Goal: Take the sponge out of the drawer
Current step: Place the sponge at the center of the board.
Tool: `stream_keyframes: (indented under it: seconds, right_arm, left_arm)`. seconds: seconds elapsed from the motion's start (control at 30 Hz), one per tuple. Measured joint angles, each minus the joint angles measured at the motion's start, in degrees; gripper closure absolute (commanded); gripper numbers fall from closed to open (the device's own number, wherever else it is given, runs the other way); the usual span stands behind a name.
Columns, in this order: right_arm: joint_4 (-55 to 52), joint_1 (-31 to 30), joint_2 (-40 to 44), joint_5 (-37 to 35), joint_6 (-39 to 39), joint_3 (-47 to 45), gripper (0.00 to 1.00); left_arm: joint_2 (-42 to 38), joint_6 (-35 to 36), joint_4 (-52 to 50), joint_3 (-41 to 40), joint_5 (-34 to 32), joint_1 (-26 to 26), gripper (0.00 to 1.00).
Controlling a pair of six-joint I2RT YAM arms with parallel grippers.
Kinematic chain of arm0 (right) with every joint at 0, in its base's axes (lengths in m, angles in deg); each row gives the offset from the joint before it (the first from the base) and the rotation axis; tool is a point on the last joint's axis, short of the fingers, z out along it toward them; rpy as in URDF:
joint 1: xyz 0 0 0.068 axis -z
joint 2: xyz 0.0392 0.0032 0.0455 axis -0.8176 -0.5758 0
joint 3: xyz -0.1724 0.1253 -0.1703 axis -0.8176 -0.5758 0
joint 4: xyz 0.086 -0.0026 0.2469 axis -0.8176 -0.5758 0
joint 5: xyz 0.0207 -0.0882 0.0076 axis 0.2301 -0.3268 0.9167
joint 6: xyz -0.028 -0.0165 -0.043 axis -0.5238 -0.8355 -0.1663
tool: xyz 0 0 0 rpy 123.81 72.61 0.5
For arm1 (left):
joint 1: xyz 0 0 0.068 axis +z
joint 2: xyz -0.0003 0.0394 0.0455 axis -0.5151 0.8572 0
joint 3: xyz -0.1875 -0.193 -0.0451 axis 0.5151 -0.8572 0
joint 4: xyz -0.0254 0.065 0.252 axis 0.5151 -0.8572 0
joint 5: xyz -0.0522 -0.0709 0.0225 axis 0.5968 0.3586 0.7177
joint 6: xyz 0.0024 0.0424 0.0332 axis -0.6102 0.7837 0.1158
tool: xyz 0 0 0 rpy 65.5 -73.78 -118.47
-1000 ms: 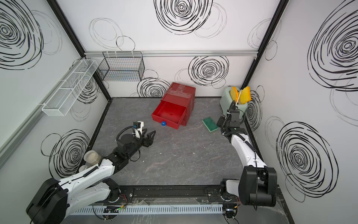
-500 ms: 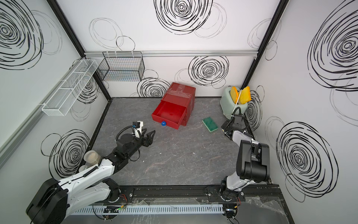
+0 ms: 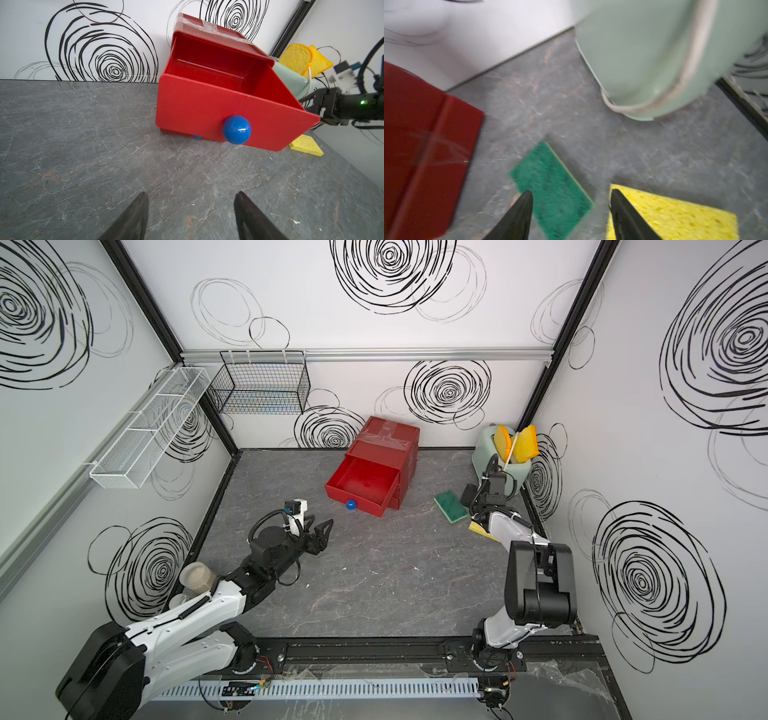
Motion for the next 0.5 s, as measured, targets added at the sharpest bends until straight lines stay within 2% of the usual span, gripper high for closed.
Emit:
stream_keyframes:
  seconds: [0.1, 0.17, 0.3, 0.33, 0.4, 0.43, 0.5]
  right_arm:
    - [-0.26, -7.19, 3.82, -0.7, -8.04, 5.03, 0.01]
    - [0.76, -10.8, 6.43, 1.38, -11.8, 7.82, 0.01]
    - [6.14, -10.99, 10.93, 12.0, -13.81, 9.29, 0.01]
    - [7.58, -10.03, 11.17, 15.39, -13.57, 9.2, 0.09]
    - [8.48, -8.13, 9.42, 21.59, -13.35, 10.84, 0.32]
    - [8.13, -7.65, 7.48, 23.19, -13.38, 12.72, 0.34]
    - [5.42, -6.69, 0.46, 25.24, -12.81, 20.63, 0.46]
  left_arm:
    - [0.02, 0.0, -0.02, 0.0, -0.02, 0.02, 0.31]
    - [0.0, 0.02, -0.04, 0.0, -0.02, 0.02, 0.31]
    - [0.0, 0.02, -0.22, 0.09, -0.11, 0.02, 0.31]
    - [-0.02, 0.02, -0.22, 0.11, -0.13, 0.02, 0.31]
    - [-0.09, 0.02, -0.28, 0.11, -0.13, 0.02, 0.31]
    - [-0.13, 0.02, -0.28, 0.11, -0.15, 0.02, 0.31]
    - [-0.33, 0.02, -0.44, 0.11, -0.15, 0.02, 0.31]
